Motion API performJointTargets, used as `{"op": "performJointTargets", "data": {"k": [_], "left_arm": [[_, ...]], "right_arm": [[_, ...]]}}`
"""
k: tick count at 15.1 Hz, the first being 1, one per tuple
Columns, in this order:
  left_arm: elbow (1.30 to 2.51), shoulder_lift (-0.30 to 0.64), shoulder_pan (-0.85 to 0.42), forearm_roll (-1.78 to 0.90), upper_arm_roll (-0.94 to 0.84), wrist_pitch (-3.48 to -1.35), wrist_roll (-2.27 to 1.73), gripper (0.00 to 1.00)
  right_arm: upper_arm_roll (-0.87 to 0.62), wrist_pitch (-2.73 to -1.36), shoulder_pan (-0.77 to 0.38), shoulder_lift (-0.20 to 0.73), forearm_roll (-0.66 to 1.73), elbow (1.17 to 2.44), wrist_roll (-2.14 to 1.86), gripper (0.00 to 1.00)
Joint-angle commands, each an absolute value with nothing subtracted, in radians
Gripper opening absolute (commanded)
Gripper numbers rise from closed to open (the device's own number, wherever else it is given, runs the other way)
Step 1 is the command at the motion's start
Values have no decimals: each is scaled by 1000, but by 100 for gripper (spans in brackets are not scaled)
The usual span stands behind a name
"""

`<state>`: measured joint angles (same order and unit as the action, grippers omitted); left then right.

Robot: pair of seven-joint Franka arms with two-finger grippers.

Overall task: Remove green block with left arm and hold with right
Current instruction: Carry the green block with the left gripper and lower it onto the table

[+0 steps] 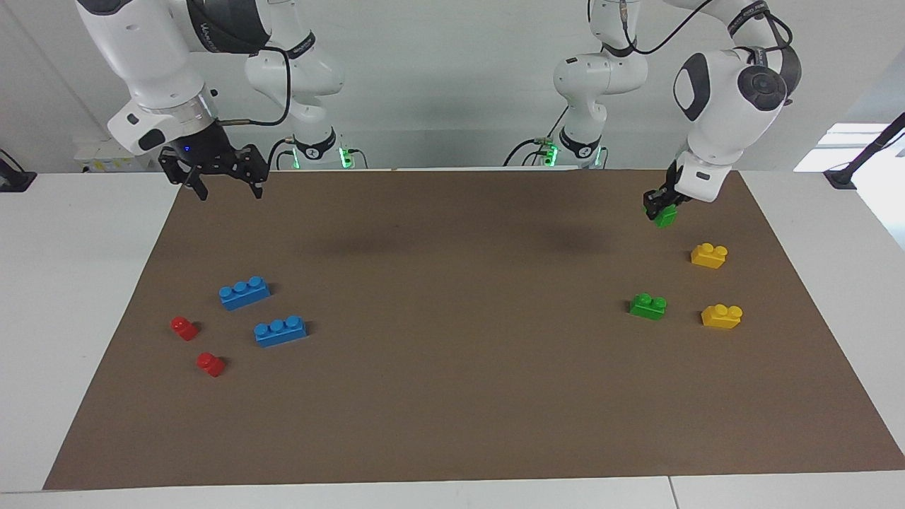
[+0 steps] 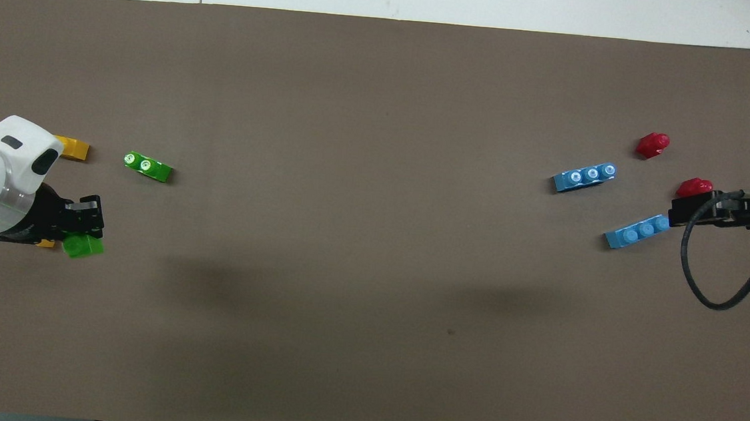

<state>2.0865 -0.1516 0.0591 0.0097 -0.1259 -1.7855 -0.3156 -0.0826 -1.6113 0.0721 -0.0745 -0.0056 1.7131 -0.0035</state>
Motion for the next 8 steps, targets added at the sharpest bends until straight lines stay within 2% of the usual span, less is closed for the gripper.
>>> {"op": "performJointTargets", "data": {"k": [1,4,8], "left_arm": [[2098,-163,61,6,-123,-1779,-200,0],[2160,-160,115,5,-118,-1825,87,0],[2262,-123,104,5,-121,-1992,123,0]], "right_arm": [[-89,-1611,81,-87,-11,1729,-5,100],[-89,-1611,81,-87,-11,1729,-5,100],[-89,-1611,81,-87,-11,1729,-5,100]]}}
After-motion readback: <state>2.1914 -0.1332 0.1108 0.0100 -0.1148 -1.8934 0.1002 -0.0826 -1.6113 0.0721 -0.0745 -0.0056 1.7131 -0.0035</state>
